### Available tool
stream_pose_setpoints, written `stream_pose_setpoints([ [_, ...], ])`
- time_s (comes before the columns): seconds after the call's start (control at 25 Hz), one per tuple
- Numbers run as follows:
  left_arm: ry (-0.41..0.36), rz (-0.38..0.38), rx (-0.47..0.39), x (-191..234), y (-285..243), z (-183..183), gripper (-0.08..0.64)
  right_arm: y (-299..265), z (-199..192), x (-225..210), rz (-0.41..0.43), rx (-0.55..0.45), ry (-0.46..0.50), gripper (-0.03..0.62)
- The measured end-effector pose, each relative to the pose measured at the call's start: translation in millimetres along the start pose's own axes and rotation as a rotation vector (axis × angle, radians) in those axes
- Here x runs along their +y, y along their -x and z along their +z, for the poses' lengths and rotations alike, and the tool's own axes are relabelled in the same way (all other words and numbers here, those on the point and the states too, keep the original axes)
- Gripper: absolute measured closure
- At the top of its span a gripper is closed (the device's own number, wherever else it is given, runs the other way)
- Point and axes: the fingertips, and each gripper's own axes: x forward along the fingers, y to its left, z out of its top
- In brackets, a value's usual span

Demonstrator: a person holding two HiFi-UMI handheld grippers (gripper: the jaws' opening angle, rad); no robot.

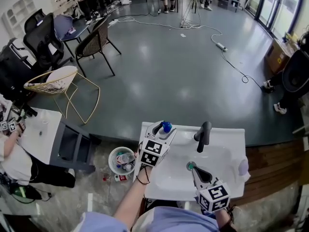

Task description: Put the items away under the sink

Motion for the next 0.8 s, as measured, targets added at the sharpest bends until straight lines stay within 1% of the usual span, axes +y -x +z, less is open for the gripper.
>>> stream_pose_setpoints([
  [0.04,-0.008,-0.002,0.001,-0.2,-1.5,0.9,0.350,-0.3,-0.7,-0.6,-0.002,0.002,-0.001,0.575],
  [0.08,-0.014,-0.001,0.001,-0.2,-2.7,1.5,0.399,-0.4,-1.3,-1.4,-0.005,0.004,-0.002,0.575],
  [0.12,-0.015,0.001,0.001,0.2,-3.6,1.9,0.411,-0.3,-1.5,-2.4,-0.008,0.005,-0.003,0.575],
  [0.28,-0.027,-0.005,-0.007,-1.1,-2.4,4.1,0.414,3.2,-1.1,-7.7,-0.024,0.002,-0.010,0.575],
  [0.36,-0.062,-0.025,-0.028,-7.4,1.0,7.1,0.421,5.8,-0.9,-10.7,-0.033,-0.001,-0.015,0.575],
  [0.4,-0.083,-0.034,-0.039,-11.2,3.0,8.5,0.442,7.0,-1.1,-12.1,-0.037,-0.003,-0.017,0.575],
  [0.48,-0.100,-0.046,-0.058,-18.3,6.7,10.6,0.454,8.9,-1.5,-14.4,-0.045,-0.005,-0.021,0.575],
  [0.64,-0.059,-0.056,-0.107,-26.6,19.5,17.1,0.462,12.4,-2.9,-14.9,-0.052,-0.009,-0.020,0.575],
  [0.8,-0.065,-0.045,-0.147,-34.0,37.6,28.7,0.462,16.7,-7.7,-12.5,-0.050,-0.013,-0.016,0.575],
])
